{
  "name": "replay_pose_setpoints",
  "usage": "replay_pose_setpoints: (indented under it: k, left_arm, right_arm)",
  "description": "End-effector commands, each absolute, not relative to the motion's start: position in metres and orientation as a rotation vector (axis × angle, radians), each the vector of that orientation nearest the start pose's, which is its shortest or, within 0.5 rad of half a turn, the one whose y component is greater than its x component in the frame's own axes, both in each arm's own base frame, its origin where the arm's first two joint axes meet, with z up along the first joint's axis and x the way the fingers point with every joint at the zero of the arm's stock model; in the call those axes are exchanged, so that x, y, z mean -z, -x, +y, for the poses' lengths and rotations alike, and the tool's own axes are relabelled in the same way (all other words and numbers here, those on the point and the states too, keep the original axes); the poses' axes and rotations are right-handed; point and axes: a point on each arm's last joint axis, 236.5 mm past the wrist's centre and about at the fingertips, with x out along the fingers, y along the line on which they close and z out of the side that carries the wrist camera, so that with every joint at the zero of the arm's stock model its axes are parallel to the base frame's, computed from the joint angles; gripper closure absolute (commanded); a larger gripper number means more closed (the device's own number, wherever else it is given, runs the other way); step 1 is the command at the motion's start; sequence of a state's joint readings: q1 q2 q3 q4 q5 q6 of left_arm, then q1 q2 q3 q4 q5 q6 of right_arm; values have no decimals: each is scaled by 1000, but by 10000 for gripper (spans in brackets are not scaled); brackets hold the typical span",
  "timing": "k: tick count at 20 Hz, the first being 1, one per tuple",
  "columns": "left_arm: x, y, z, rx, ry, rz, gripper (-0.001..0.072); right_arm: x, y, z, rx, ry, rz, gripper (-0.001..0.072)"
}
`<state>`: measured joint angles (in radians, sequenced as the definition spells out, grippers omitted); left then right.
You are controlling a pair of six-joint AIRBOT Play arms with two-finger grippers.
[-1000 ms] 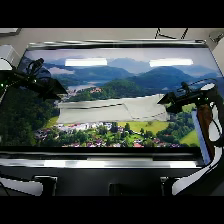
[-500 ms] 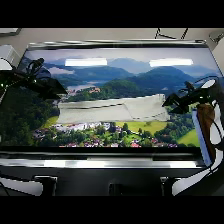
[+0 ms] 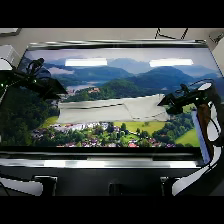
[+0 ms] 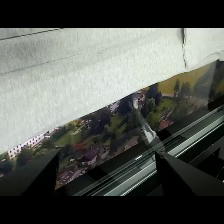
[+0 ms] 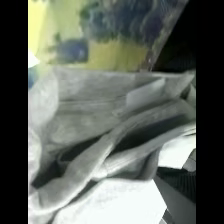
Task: Fold the clothes and pants, and hang the long-sleeved shirts on hangers.
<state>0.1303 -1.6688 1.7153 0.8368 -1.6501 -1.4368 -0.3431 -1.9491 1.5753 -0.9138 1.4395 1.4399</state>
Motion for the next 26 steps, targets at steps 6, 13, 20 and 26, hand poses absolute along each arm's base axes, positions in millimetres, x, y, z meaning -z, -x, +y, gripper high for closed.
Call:
replay_pose_setpoints:
  k: [6,13,20,26]
  left_arm:
    - [-76,-433,-120,613,519,1387,188]
    - [-11,-446,-270,666,436,1278,686]
    - [72,-395,-394,658,561,1434,687]
    - [76,-334,-502,687,846,1516,687]
  right_arm:
    - [55,-465,21,-390,-912,1426,665]
    - [-63,-436,86,-547,-742,1358,665]
    - [-193,-375,153,-627,-633,1186,665]
    - [-238,-343,186,-675,-612,1102,665]
